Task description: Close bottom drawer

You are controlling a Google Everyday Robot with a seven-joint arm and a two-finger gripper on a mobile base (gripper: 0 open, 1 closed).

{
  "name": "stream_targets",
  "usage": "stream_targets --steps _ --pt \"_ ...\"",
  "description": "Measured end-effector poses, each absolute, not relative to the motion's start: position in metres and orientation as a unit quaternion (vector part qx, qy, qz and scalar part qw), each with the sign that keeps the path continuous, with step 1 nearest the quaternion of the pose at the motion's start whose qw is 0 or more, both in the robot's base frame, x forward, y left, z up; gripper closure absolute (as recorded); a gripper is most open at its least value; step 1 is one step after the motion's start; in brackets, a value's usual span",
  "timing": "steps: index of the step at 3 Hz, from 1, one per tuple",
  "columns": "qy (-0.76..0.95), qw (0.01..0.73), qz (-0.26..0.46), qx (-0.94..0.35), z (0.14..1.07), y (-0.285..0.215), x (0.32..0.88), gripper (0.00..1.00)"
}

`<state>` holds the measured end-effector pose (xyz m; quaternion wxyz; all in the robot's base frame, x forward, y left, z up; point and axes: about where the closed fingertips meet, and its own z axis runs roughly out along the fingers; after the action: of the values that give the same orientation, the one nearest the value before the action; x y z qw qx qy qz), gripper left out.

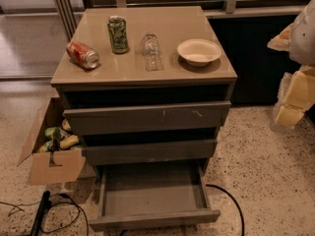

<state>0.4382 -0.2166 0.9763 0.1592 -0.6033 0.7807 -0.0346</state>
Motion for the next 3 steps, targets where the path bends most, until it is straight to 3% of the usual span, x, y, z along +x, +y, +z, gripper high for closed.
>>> stream_targets --steps 3 --pt "0.769 0.182 0.005 -0.613 0.954 -0.209 0.417 0.00"
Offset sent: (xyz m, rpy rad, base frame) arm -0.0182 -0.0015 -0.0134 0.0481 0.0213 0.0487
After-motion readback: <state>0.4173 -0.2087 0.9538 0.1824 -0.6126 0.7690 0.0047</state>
